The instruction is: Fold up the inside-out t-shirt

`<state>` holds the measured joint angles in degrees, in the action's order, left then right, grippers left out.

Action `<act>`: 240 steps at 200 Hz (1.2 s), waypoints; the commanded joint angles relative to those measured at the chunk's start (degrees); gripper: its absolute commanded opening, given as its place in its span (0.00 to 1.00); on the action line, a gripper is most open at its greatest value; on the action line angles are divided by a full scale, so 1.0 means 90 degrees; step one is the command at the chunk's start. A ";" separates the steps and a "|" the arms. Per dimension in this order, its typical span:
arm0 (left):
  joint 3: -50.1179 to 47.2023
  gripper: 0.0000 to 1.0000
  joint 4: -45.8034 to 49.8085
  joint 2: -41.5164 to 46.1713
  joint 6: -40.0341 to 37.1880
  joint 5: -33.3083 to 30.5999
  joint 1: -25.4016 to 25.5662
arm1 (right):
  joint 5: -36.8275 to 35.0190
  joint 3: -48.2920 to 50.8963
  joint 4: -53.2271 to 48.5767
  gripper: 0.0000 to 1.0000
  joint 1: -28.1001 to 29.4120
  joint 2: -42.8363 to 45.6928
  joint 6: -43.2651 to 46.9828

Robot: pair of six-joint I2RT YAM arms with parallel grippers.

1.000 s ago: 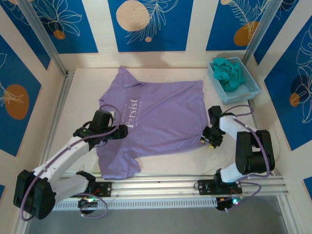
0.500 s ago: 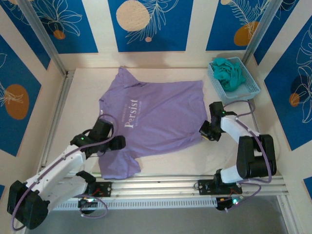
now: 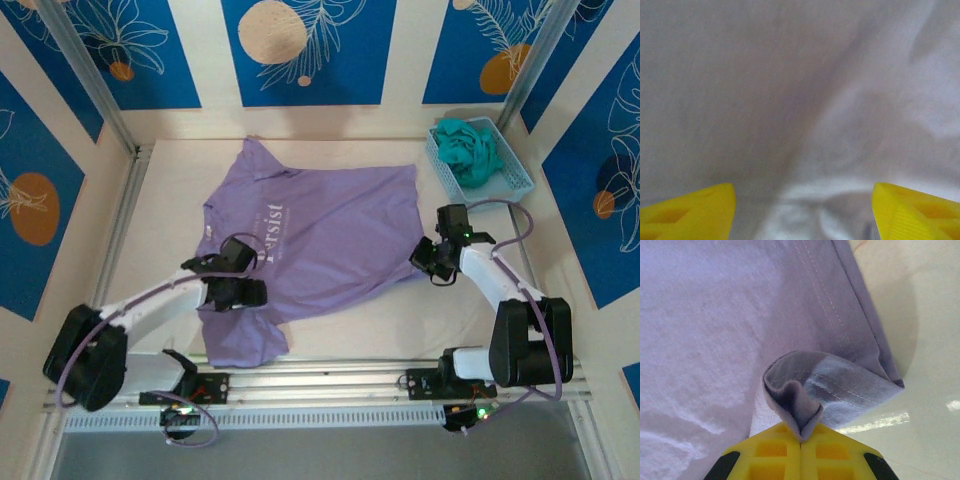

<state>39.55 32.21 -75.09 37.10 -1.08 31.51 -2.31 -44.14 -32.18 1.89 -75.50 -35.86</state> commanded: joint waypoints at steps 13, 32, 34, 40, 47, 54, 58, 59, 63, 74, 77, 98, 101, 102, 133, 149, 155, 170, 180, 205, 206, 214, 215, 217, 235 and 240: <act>0.0481 0.72 -0.1461 -0.1121 -0.0562 0.0330 -0.0252 | 0.0389 0.0165 0.0221 0.00 -0.0168 0.0235 0.0117; 0.0978 0.72 -0.1855 -0.1934 -0.0869 0.0389 -0.0368 | 0.0412 0.0123 0.0194 0.00 -0.0209 0.0259 0.0136; 0.1035 0.72 -0.1885 -0.2021 -0.0902 0.0385 -0.0384 | 0.0405 0.0123 0.0196 0.00 -0.0212 0.0263 0.0141; 0.1252 0.72 -0.1949 -0.2253 -0.0978 0.0365 -0.0427 | 0.0403 0.0107 0.0192 0.00 -0.0224 0.0284 0.0146; 0.1491 0.72 -0.2052 -0.2488 -0.1073 0.0386 -0.0491 | 0.0400 0.0089 0.0188 0.00 -0.0244 0.0302 0.0156; 0.1742 0.72 -0.2116 -0.2708 -0.1158 0.0382 -0.0543 | 0.0393 0.0056 0.0168 0.00 -0.0249 0.0330 0.0156; 0.1918 0.72 -0.2107 -0.2822 -0.1221 0.0367 -0.0581 | 0.0384 0.0043 0.0168 0.00 -0.0253 0.0338 0.0161; 0.1975 0.72 -0.2101 -0.2850 -0.1236 0.0361 -0.0586 | 0.0383 0.0037 0.0168 0.00 -0.0251 0.0340 0.0163; 0.2154 0.72 -0.2089 -0.2937 -0.1304 0.0346 -0.0604 | 0.0380 0.0032 0.0168 0.00 -0.0258 0.0351 0.0161; 0.2645 0.72 -0.1885 -0.3092 -0.1447 0.0276 -0.0634 | 0.0382 0.0007 0.0168 0.00 -0.0259 0.0354 0.0175; 0.2746 0.73 -0.1823 -0.3087 -0.1477 0.0259 -0.0630 | 0.0383 0.0002 0.0158 0.00 -0.0259 0.0353 0.0175; 0.2661 0.73 -0.1472 -0.2513 -0.1489 0.0012 -0.0559 | 0.0403 -0.0014 0.0130 0.00 -0.0260 0.0380 0.0185; 0.2535 0.73 -0.1396 -0.2362 -0.1481 -0.0054 -0.0533 | 0.0403 -0.0002 0.0129 0.00 -0.0259 0.0390 0.0191; 0.2498 0.73 -0.1369 -0.2317 -0.1469 -0.0084 -0.0528 | 0.0403 -0.0005 0.0129 0.00 -0.0259 0.0396 0.0188; 0.0670 0.73 -0.0113 -0.0099 -0.0816 -0.1044 -0.0396 | 0.0460 0.0090 0.0168 0.00 -0.0269 0.0537 0.0204; 0.0041 0.74 0.0752 0.0946 -0.0390 -0.1577 -0.0404 | 0.0522 0.0108 0.0205 0.00 -0.0269 0.0539 0.0225; -0.0106 0.73 0.1015 0.1201 -0.0255 -0.1716 -0.0421 | 0.0550 0.0114 0.0218 0.00 -0.0269 0.0523 0.0232; -0.0344 0.75 0.1495 0.1501 -0.0076 -0.1838 -0.0518 | 0.0630 0.0117 0.0229 0.00 -0.0267 0.0509 0.0234; -0.0421 0.75 0.1572 0.1517 0.0022 -0.1811 -0.0561 | 0.0675 0.0133 0.0233 0.00 -0.0260 0.0535 0.0234; -0.0556 0.76 0.1201 0.1229 0.0051 -0.1277 -0.0909 | 0.0740 0.0206 0.0276 0.00 -0.0269 0.0616 0.0253; -0.0576 0.76 0.1179 0.1217 0.0049 -0.1267 -0.0921 | 0.0742 0.0202 0.0281 0.00 -0.0274 0.0616 0.0253; -0.0678 0.76 0.1021 0.1102 0.0039 -0.1092 -0.1064 | 0.0778 0.0217 0.0296 0.00 -0.0286 0.0626 0.0272; -0.0686 0.76 0.1002 0.1090 0.0039 -0.1072 -0.1076 | 0.0781 0.0217 0.0300 0.00 -0.0287 0.0635 0.0272; -0.0704 0.75 0.0958 0.1061 0.0026 -0.1023 -0.1110 | 0.0788 0.0217 0.0311 0.00 -0.0288 0.0636 0.0273; -0.0765 0.72 0.0755 0.0805 -0.0007 -0.0934 -0.1195 | 0.0858 0.0211 0.0336 0.00 -0.0322 0.0641 0.0283; -0.0769 0.70 0.0727 0.0727 -0.0019 -0.0886 -0.1210 | 0.0879 0.0212 0.0360 0.00 -0.0325 0.0636 0.0288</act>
<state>33.67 40.73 -66.26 36.14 -11.86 21.80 3.18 -42.96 -29.93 -0.45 -70.81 -34.41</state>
